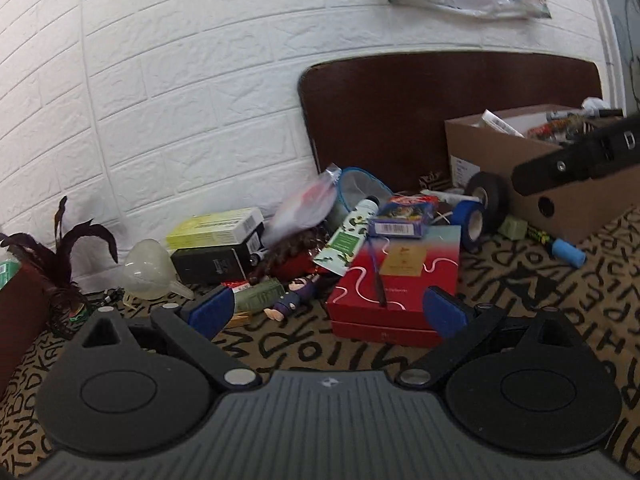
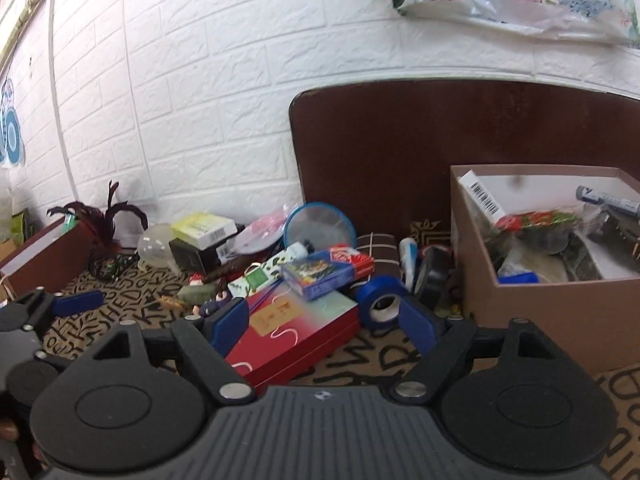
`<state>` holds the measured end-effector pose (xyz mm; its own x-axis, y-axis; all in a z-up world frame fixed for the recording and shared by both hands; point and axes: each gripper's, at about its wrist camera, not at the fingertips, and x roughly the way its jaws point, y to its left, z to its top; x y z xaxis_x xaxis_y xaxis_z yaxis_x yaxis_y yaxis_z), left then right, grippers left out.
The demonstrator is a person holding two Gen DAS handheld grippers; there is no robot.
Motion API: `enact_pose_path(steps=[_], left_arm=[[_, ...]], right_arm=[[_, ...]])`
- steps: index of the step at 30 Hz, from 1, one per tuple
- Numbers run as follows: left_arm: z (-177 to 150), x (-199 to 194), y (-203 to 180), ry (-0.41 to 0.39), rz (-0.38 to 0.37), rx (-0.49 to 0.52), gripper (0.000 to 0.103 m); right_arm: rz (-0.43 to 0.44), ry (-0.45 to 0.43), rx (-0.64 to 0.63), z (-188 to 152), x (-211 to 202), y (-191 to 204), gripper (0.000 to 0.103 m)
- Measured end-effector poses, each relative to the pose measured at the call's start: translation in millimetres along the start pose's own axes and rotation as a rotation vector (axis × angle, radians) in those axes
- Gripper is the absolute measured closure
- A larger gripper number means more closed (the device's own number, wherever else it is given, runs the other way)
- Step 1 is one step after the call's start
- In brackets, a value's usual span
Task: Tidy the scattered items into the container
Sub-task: 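Withdraw both open tools from the cardboard box back toward the table, then grasp the blue tape roll with the right tool while the left tool grasps the blue card box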
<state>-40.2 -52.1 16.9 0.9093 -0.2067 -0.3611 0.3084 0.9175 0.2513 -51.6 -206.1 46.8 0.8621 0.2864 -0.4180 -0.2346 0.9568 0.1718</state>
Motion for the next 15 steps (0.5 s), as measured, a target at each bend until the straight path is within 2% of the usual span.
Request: enact_pose_path(steps=[3,6,10,15], left_arm=[[-2.2,12.4,-17.0,-0.003,-0.043,0.06,0.0],[0.3,24.9,-28.7,-0.026,-0.059,0.074,0.0],[-1.9,43.2,-32.1,0.004,-0.05,0.065,0.0],[-7.6,44.6,-30.2,0.034,-0.082,0.076,0.0]], right_arm=[[-0.009,0.011,-0.002,-2.6,1.2,0.8,0.02],[-0.023,0.016,-0.002,-1.8,5.0,-2.1,0.02],[-0.035,0.021,0.001,-1.8,7.5,-7.3,0.019],[-0.041,0.02,0.013,-2.3,11.8,-13.1,0.016]])
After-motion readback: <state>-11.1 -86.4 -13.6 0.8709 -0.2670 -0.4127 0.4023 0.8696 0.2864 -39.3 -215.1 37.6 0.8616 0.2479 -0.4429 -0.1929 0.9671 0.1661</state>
